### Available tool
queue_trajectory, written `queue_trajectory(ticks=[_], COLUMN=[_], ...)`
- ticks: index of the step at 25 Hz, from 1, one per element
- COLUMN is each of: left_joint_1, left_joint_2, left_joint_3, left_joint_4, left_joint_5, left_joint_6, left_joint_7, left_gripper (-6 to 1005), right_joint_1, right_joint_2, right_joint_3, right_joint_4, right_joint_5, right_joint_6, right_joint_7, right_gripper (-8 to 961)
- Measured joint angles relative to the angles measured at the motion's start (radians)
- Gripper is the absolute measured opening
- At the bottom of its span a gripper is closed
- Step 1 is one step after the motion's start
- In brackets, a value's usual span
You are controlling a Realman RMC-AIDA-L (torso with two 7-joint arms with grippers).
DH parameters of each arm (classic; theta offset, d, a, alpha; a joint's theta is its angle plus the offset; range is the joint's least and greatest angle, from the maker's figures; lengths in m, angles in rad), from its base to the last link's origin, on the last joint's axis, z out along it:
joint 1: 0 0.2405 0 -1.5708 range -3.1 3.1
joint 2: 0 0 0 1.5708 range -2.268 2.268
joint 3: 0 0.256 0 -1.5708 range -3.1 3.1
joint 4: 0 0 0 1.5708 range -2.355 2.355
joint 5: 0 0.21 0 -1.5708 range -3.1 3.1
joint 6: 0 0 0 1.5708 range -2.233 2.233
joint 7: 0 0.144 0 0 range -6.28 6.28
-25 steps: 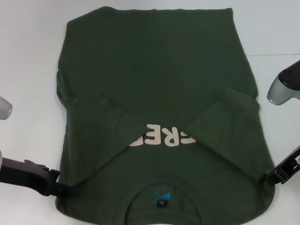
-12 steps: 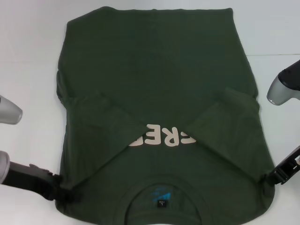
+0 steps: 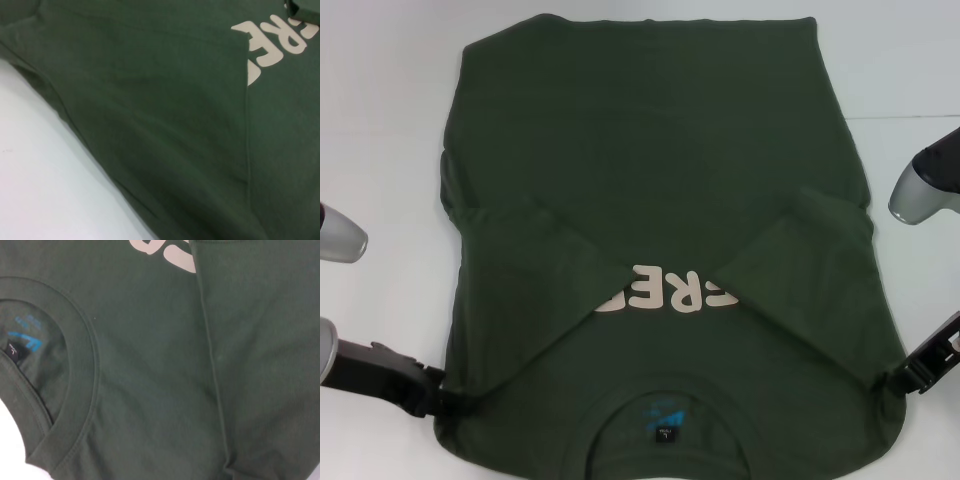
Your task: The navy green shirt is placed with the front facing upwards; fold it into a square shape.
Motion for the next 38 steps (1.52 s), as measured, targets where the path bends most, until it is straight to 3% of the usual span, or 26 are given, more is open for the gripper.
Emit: queue_trajectory(ticks=[6,9,19,26,31,38], left_joint_1=[0.000,-0.001,0.000,0.003,0.024,0.051], left_joint_2=[0.000,0.000,0.000,0.002,0.005,0.008], left_joint_3=[0.002,0.003,0.002,-0.043,-0.145,-0.285], left_joint_4=[0.007,0.012,0.050,0.064,0.058,0.016], left_joint_5=[0.001,-0.003,-0.013,-0.031,-0.095,-0.180], left_joint_6=[-0.001,0.004,0.025,0.029,0.035,0.060], left_joint_7=[0.006,0.010,0.013,0.021,0.096,0.220], left_gripper=[621,370,134,81,61,58], right_joint_1=[0.004,0.005,0.010,0.003,-0.026,-0.116], right_joint_2=[-0.001,-0.002,-0.003,-0.001,0.000,-0.003], right_joint_3=[0.000,0.000,0.000,0.042,0.167,0.314], right_joint_4=[0.000,0.000,-0.001,-0.007,-0.003,0.061], right_joint_5=[0.001,0.001,0.001,0.007,0.053,0.258], right_joint_6=[-0.001,-0.001,0.000,0.006,0.013,0.031], right_joint_7=[0.001,0.001,0.002,-0.008,-0.073,-0.227], right_gripper=[30,30,30,30,30,31])
